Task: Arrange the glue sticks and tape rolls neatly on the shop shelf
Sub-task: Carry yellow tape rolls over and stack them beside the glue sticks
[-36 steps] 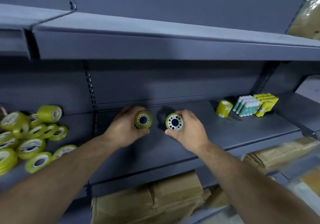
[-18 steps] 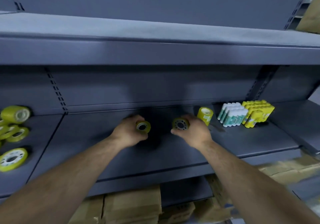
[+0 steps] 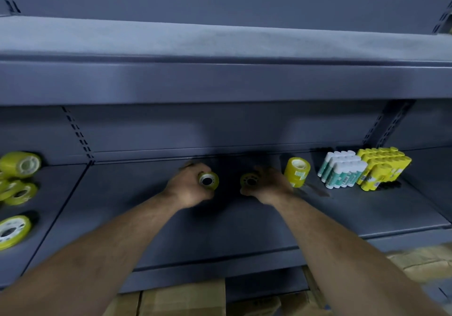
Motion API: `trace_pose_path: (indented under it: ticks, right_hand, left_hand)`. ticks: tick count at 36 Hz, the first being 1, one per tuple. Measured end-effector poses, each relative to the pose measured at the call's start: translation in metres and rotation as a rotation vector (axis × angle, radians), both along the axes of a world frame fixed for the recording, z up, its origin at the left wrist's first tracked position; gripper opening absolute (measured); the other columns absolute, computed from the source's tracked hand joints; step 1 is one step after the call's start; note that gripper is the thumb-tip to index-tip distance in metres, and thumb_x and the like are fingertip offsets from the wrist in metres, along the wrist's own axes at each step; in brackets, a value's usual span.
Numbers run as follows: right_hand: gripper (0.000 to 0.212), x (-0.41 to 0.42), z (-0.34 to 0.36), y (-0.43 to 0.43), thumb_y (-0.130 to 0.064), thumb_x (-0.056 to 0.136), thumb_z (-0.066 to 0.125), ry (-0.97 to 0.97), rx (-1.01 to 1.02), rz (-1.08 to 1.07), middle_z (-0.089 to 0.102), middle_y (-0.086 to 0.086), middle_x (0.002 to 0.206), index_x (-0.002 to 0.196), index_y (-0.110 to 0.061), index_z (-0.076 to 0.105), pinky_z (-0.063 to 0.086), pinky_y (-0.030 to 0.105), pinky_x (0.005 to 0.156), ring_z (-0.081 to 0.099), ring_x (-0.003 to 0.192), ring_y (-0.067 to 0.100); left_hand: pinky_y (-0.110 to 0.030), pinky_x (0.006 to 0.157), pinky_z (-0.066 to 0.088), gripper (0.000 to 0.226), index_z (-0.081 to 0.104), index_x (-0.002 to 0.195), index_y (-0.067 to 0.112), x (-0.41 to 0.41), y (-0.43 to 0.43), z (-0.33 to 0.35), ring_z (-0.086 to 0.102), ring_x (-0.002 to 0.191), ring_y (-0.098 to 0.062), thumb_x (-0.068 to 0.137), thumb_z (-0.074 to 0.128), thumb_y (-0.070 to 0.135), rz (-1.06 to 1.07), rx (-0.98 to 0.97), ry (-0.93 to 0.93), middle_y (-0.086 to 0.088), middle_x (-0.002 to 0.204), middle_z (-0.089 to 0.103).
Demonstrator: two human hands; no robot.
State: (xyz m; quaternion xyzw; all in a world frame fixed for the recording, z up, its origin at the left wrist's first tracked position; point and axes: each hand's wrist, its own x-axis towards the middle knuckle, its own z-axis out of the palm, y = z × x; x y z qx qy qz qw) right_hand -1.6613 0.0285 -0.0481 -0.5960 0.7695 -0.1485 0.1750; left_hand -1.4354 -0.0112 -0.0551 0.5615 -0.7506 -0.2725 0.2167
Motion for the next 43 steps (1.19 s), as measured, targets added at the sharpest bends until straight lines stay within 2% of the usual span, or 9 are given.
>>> trace_pose_path:
  ticks: [6, 9, 11, 17, 23, 28, 33, 35, 43]
  right_hand:
    - [0.07, -0.008, -0.005, -0.007, -0.063, 0.064, 0.079, -0.006, 0.046, -0.009, 0.058, 0.004, 0.117, 0.12, -0.024, 0.06, 0.049, 0.03, 0.066, 0.062, 0.091, 0.022]
    - [0.077, -0.01, -0.009, -0.007, -0.061, 0.068, 0.079, -0.029, 0.037, -0.015, 0.053, 0.004, 0.126, 0.131, -0.024, 0.057, 0.05, 0.029, 0.072, 0.061, 0.098, 0.023]
    - [0.078, -0.011, -0.01, -0.008, -0.059, 0.07, 0.079, -0.041, 0.036, -0.013, 0.051, 0.004, 0.13, 0.135, -0.024, 0.056, 0.047, 0.028, 0.073, 0.06, 0.102, 0.024]
    - [0.074, -0.013, -0.013, -0.012, -0.057, 0.069, 0.08, -0.079, 0.024, -0.006, 0.05, 0.003, 0.131, 0.132, -0.025, 0.059, 0.053, 0.03, 0.079, 0.06, 0.104, 0.024]
    - [0.073, -0.014, -0.013, -0.012, -0.058, 0.07, 0.078, -0.073, 0.048, 0.005, 0.05, 0.003, 0.13, 0.134, -0.03, 0.057, 0.052, 0.029, 0.077, 0.06, 0.104, 0.023]
    - [0.083, -0.015, -0.013, -0.013, -0.058, 0.068, 0.081, -0.095, 0.029, 0.009, 0.046, 0.001, 0.137, 0.14, -0.029, 0.052, 0.053, 0.032, 0.089, 0.056, 0.115, 0.023]
    - [0.079, -0.016, -0.012, -0.013, -0.048, 0.068, 0.081, -0.105, 0.021, 0.012, 0.041, -0.002, 0.133, 0.137, -0.025, 0.051, 0.053, 0.033, 0.087, 0.054, 0.11, 0.021]
    - [0.075, -0.017, -0.012, -0.013, -0.045, 0.069, 0.081, -0.101, 0.02, 0.01, 0.042, -0.003, 0.131, 0.135, -0.024, 0.052, 0.053, 0.033, 0.086, 0.054, 0.108, 0.02]
    - [0.069, -0.014, -0.011, -0.013, -0.046, 0.07, 0.079, -0.06, 0.018, 0.006, 0.042, -0.004, 0.126, 0.131, -0.022, 0.054, 0.043, 0.027, 0.078, 0.051, 0.103, 0.018]
  left_hand:
    - [-0.024, 0.087, 0.047, 0.054, 0.063, 0.108, 0.034, -0.005, -0.01, -0.01, 0.059, 0.1, -0.016, 0.059, 0.088, 0.03, -0.012, 0.013, -0.022, 0.004, 0.112, 0.057]
    - [-0.024, 0.084, 0.045, 0.057, 0.063, 0.105, 0.036, -0.008, -0.015, -0.014, 0.058, 0.1, -0.015, 0.052, 0.084, 0.042, -0.02, 0.021, -0.038, 0.005, 0.111, 0.058]
    - [-0.025, 0.085, 0.045, 0.054, 0.063, 0.105, 0.034, -0.009, -0.017, -0.015, 0.056, 0.102, -0.015, 0.056, 0.087, 0.037, -0.023, 0.012, -0.051, 0.004, 0.111, 0.057]
    - [-0.02, 0.081, 0.038, 0.047, 0.061, 0.1, 0.036, -0.01, -0.026, -0.021, 0.054, 0.103, -0.015, 0.061, 0.087, 0.034, -0.023, -0.006, -0.069, 0.001, 0.111, 0.059]
    - [-0.02, 0.072, 0.039, 0.048, 0.062, 0.093, 0.035, -0.008, -0.035, -0.024, 0.061, 0.09, -0.016, 0.056, 0.091, 0.04, 0.036, 0.042, -0.103, -0.002, 0.109, 0.062]
    - [-0.025, 0.093, 0.049, 0.078, 0.061, 0.124, 0.03, -0.009, -0.038, -0.023, 0.062, 0.103, -0.018, 0.054, 0.093, 0.041, 0.042, 0.096, -0.126, -0.001, 0.121, 0.058]
    - [-0.02, 0.068, 0.041, 0.044, 0.066, 0.095, 0.028, -0.01, -0.035, -0.019, 0.063, 0.089, -0.017, 0.059, 0.09, 0.038, 0.039, 0.109, -0.158, -0.003, 0.104, 0.066]
    - [-0.02, 0.061, 0.039, 0.042, 0.065, 0.09, 0.028, -0.01, -0.033, -0.018, 0.063, 0.085, -0.015, 0.058, 0.09, 0.038, 0.047, 0.104, -0.15, -0.001, 0.1, 0.065]
    - [-0.02, 0.067, 0.041, 0.05, 0.063, 0.091, 0.032, -0.01, -0.031, -0.014, 0.062, 0.086, -0.015, 0.052, 0.092, 0.043, 0.035, 0.112, -0.141, 0.0, 0.1, 0.065]
